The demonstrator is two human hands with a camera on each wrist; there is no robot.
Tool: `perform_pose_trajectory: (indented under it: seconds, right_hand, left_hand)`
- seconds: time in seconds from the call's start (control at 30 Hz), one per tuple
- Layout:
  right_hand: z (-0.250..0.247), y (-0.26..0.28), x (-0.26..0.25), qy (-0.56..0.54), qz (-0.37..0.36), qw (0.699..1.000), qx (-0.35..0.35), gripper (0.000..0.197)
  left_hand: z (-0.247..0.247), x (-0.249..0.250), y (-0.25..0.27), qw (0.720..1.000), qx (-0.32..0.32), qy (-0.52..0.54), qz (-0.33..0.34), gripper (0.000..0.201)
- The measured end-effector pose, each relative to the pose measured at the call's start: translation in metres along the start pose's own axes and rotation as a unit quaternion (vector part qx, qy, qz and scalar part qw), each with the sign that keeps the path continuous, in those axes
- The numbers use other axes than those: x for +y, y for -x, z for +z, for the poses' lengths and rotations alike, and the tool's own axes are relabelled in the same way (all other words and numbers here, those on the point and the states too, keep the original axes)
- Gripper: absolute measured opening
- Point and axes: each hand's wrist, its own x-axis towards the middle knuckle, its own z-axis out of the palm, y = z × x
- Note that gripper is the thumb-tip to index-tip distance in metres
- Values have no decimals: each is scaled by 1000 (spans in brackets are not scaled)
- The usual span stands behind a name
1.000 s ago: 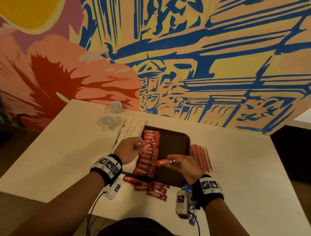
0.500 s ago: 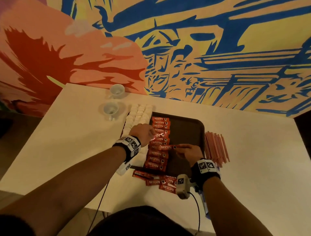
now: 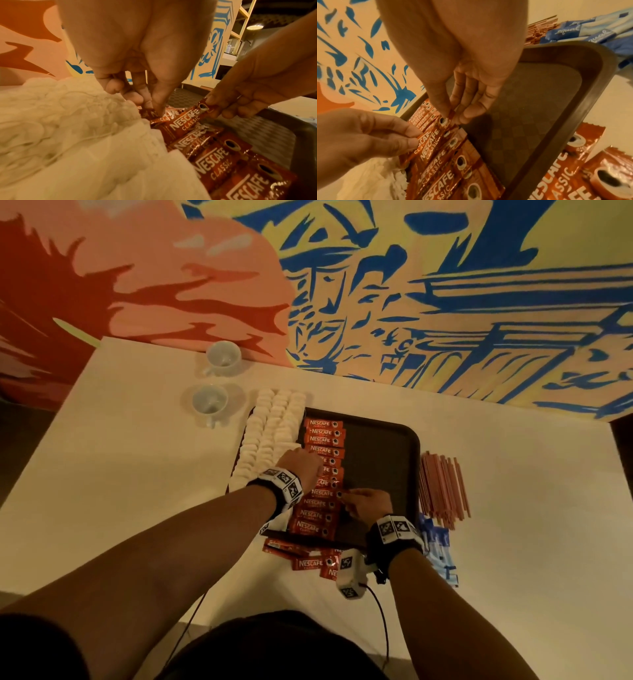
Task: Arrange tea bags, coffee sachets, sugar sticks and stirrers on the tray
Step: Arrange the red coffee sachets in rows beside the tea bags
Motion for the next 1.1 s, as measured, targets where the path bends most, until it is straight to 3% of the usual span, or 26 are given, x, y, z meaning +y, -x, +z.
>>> perform_pose_trajectory:
  seconds: [0.43, 0.6, 0.73, 0.83, 0.93, 1.1]
  right_hand:
    - [-13, 13, -16, 126, -24, 991, -29, 10]
    - [-38, 36, -26, 191, -84, 978, -15, 37]
    - [-65, 65, -23, 284, -221, 933, -23, 35]
    - [-77, 85, -5, 346, -249, 904, -36, 32]
    - [-79, 98, 19, 407, -243, 878, -66, 35]
    - [-62, 107, 54, 521, -256, 807, -112, 41]
  left_hand:
    - [-2, 9, -2, 999, 10, -42, -1, 16]
    - [-23, 9, 17, 997, 67, 36, 21, 16]
    - [-39, 0, 56, 984, 115, 120, 61, 17]
    - [-34, -8, 96, 983, 113, 124, 75, 17]
    - [-12, -12, 131, 991, 60, 106, 57, 21]
    - [45, -10, 169, 997, -31, 54, 37, 30]
